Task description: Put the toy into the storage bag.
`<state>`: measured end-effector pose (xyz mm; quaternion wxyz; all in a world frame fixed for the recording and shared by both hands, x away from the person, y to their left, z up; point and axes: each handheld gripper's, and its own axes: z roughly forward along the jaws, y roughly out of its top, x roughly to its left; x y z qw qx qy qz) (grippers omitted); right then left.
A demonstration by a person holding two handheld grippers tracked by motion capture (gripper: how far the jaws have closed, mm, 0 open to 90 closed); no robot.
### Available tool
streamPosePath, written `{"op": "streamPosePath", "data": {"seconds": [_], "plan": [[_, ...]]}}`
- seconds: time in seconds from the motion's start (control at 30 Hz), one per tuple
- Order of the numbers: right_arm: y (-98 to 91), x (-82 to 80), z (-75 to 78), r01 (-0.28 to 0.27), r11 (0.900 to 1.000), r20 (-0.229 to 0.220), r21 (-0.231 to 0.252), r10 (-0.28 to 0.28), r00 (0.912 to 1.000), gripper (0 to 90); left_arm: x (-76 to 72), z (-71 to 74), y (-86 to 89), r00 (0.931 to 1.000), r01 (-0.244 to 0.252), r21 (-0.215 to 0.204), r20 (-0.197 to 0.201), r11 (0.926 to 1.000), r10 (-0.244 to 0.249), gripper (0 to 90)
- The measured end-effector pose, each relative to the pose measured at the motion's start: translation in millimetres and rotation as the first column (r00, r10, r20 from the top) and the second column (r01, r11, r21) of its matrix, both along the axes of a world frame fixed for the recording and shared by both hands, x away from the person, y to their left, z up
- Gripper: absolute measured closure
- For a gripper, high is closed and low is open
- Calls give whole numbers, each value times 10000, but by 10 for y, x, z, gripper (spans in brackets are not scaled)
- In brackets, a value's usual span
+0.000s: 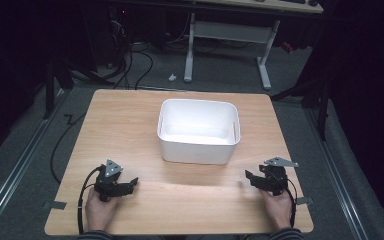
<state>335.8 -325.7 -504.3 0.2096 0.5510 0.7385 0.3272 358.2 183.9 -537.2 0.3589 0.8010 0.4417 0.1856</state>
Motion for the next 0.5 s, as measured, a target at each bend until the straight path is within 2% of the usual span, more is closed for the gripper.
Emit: {"op": "streamPosePath", "data": {"seconds": [0.13, 0.2, 0.27, 0.3, 0.5], "plan": [[-20, -3, -107, 186, 9998, -66, 17, -186, 9998, 350, 0, 1, 0, 10000, 9, 3, -14, 10000, -9, 208], [-13, 2, -187, 233, 9997, -246, -113, -236, 9994, 341, 0, 1, 0, 10000, 9, 4, -13, 10000, -9, 208], [7, -26, -259, 233, 9986, 319, -475, -218, 9993, 339, -2, 1, 0, 10000, 6, 8, -15, 10000, -6, 208], [17, -31, -257, 251, 9977, 321, -632, -231, 9992, 337, -2, 1, 0, 10000, 5, 5, -17, 10000, -5, 207], [23, -30, -260, 236, 9979, 337, -600, -216, 9992, 326, -2, 0, -1, 10000, 5, 3, -16, 10000, -5, 207]]}}
